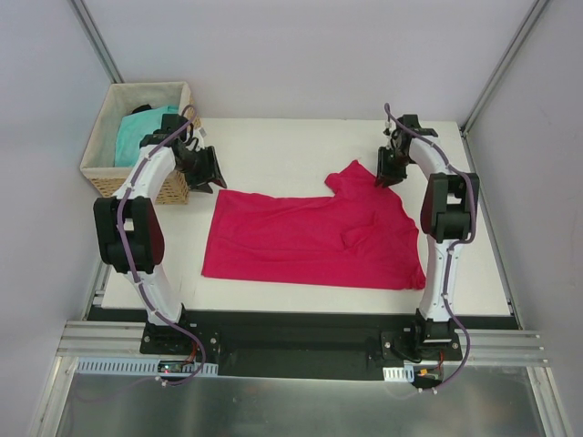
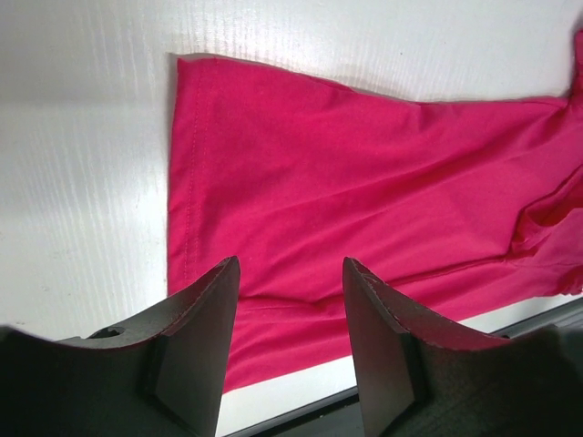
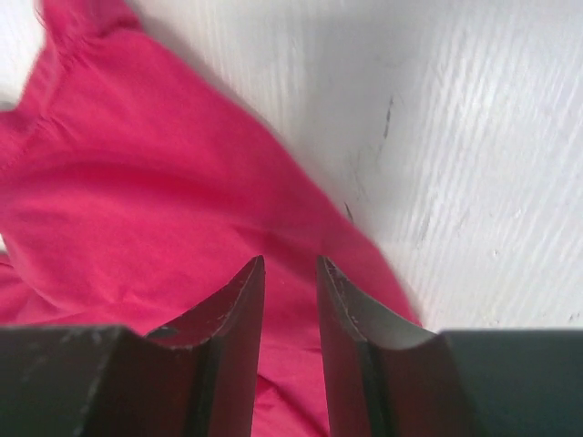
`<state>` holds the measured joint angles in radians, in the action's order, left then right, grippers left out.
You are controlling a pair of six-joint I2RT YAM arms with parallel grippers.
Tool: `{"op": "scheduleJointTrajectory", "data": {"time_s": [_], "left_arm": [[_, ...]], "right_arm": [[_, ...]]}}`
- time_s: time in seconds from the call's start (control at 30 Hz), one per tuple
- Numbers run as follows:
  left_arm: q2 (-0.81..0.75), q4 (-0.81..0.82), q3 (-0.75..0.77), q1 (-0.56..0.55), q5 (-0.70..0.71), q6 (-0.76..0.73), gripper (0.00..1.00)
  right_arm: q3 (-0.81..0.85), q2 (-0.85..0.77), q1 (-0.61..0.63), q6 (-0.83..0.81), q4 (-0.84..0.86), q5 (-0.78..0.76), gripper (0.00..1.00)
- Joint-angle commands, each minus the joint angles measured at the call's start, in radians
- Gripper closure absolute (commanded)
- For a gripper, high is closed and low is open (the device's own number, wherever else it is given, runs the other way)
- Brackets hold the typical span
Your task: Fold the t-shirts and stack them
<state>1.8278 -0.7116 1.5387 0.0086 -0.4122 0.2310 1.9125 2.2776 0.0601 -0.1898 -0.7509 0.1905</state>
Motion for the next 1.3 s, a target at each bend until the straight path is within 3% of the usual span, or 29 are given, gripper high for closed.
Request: {"op": "scheduleJointTrajectory", "data": {"time_s": [0.0,1.27], "left_arm": [[-0.016,0.0,0.035,0.007,-0.048,0.004,0.51],[0.044,-0.089,0.147,0.007,-0.077,-0.007,0.56]], "right_arm": [[0.144,0.02,0.017,-0.03,-0.051,-0.026,0.68],[0.166,0.108,0.021,-0.068,-0.111,-0.095,0.68]]}}
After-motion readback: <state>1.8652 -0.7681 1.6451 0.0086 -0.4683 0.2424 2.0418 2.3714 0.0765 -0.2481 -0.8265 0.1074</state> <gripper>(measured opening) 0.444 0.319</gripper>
